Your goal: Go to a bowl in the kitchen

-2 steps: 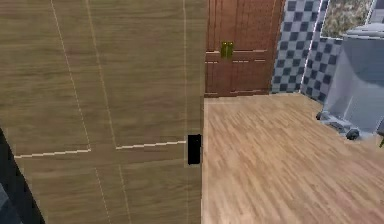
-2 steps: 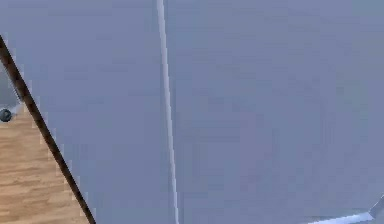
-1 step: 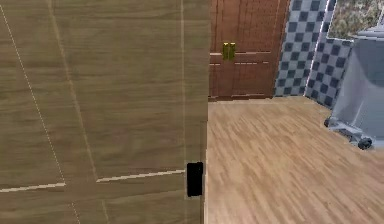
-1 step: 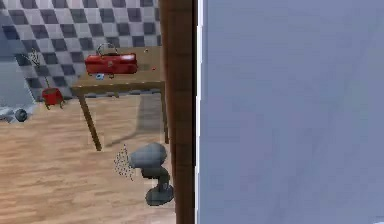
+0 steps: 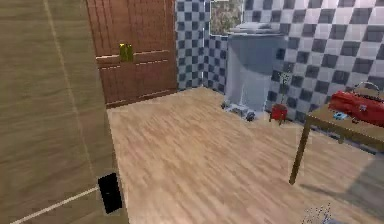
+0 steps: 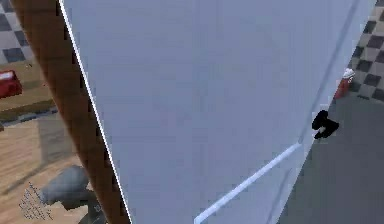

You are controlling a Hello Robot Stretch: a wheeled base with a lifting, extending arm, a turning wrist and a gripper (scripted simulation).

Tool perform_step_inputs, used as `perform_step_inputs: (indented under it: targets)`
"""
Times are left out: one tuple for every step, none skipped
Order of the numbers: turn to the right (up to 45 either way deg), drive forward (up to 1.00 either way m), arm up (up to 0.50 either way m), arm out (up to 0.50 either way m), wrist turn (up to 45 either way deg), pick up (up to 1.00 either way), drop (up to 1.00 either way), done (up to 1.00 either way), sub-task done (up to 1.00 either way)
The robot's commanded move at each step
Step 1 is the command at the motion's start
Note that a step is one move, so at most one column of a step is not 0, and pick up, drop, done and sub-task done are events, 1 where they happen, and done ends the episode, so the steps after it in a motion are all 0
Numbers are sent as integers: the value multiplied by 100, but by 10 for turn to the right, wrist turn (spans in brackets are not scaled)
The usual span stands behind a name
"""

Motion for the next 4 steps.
perform_step_inputs:
  targets:
    - [0,75,0,0,0,0,0,0,0]
    - [-150,0,0,0,0,0,0,0,0]
    - [0,50,0,0,0,0,0,0,0]
    - [-450,0,0,0,0,0,0,0,0]
